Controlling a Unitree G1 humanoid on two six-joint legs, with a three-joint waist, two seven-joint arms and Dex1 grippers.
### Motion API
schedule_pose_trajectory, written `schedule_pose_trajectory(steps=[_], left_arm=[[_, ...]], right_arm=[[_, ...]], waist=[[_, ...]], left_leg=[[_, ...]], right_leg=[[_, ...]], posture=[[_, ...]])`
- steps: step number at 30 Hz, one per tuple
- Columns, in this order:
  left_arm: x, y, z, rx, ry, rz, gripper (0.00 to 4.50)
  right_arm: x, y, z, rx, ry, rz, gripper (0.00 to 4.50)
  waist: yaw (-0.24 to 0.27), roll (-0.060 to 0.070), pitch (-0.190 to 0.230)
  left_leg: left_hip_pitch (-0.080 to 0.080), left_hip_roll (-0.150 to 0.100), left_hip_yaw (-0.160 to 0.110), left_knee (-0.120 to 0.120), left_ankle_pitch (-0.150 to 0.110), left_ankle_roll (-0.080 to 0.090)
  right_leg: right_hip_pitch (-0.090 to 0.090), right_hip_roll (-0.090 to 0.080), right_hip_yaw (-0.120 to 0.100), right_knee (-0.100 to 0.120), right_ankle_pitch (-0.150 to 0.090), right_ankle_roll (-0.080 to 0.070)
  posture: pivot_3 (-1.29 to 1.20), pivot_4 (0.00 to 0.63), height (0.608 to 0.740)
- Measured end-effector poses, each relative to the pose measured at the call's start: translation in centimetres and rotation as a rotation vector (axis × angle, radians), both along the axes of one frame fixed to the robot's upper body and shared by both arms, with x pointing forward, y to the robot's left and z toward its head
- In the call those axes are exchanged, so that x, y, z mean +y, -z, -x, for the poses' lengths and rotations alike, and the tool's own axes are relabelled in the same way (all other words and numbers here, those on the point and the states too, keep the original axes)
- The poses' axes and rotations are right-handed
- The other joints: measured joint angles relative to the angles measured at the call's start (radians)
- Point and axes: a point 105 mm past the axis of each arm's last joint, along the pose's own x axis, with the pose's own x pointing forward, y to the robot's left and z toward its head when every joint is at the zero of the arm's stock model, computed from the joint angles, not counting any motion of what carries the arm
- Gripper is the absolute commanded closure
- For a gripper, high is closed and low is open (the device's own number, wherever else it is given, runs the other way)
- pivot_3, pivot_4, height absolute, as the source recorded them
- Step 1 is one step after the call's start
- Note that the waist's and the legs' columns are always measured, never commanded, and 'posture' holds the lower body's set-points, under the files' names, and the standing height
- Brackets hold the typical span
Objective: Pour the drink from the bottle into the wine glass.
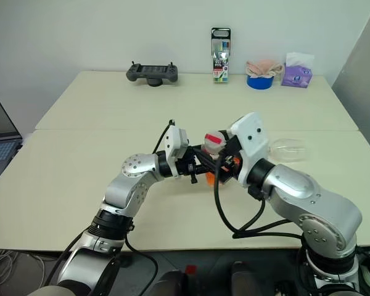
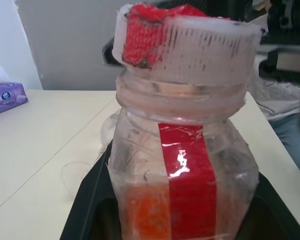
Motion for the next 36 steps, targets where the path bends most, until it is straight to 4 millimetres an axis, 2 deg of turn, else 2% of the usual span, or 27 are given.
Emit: schedule_pose_trajectory(steps=[3, 9, 19, 28, 31, 35, 36], left_arm=[[0.1, 0.2, 0.0, 0.006, -0.005, 0.001, 2.79], [0.2, 0.6, 0.1, 0.018, -0.011, 0.0, 2.79], [0.1, 0.6, 0.1, 0.018, -0.01, 0.003, 2.79], [0.1, 0.6, 0.0, 0.017, -0.013, -0.002, 2.79], [0.1, 0.6, 0.1, 0.016, -0.013, -0.002, 2.79], [0.1, 0.6, 0.0, 0.015, -0.014, -0.002, 2.79], [0.1, 0.6, 0.0, 0.015, -0.014, -0.002, 2.79]], right_arm=[[0.0, 0.3, -0.6, -0.003, 0.04, 0.011, 0.63], [-0.2, -0.5, -1.7, -0.059, 0.103, 0.01, 0.63], [-0.1, -0.9, -1.8, -0.085, 0.103, 0.013, 0.63], [-0.7, -0.1, -1.4, -0.05, 0.083, 0.011, 0.63], [-0.7, -0.1, -1.2, -0.045, 0.071, 0.011, 1.18], [-0.3, -0.1, -0.8, -0.042, 0.036, 0.002, 2.49], [-0.3, -0.1, -0.8, -0.041, 0.035, 0.003, 2.64]], waist=[[0.0, 0.0, 0.0], [0.0, 0.0, 0.0], [0.0, 0.0, 0.0], [0.0, 0.0, 0.0], [-0.001, 0.0, 0.0], [-0.001, 0.0, 0.0], [0.0, 0.0, 0.0]], left_leg=[[0.0, 0.0, 0.0, 0.0, 0.0, 0.0], [0.0, 0.0, 0.0, 0.0, 0.0, 0.0], [0.0, 0.0, 0.0, 0.0, 0.0, 0.0], [0.0, 0.0, 0.0, 0.0, 0.0, 0.0], [0.001, 0.0, 0.0, 0.0, 0.0, 0.0], [0.001, 0.0, 0.0, 0.0, 0.0, 0.0], [0.0, 0.0, 0.0, 0.0, 0.0, 0.0]], right_leg=[[0.0, 0.0, 0.0, 0.0, 0.0, 0.0], [0.0, 0.0, 0.0, 0.0, 0.0, 0.0], [0.0, 0.0, 0.0, 0.001, 0.0, 0.0], [0.0, 0.0, 0.0, 0.0, 0.0, 0.0], [0.0, 0.0, 0.0, 0.001, 0.0, 0.0], [0.0, 0.0, 0.0, 0.001, 0.0, 0.0], [0.0, 0.0, 0.0, 0.001, 0.0, 0.0]], posture=[[0.0, 0.15, 0.74], [0.0, 0.15, 0.74], [0.0, 0.15, 0.74], [0.0, 0.15, 0.74], [0.0, 0.15, 0.74], [0.0, 0.15, 0.74], [0.0, 0.15, 0.74]])
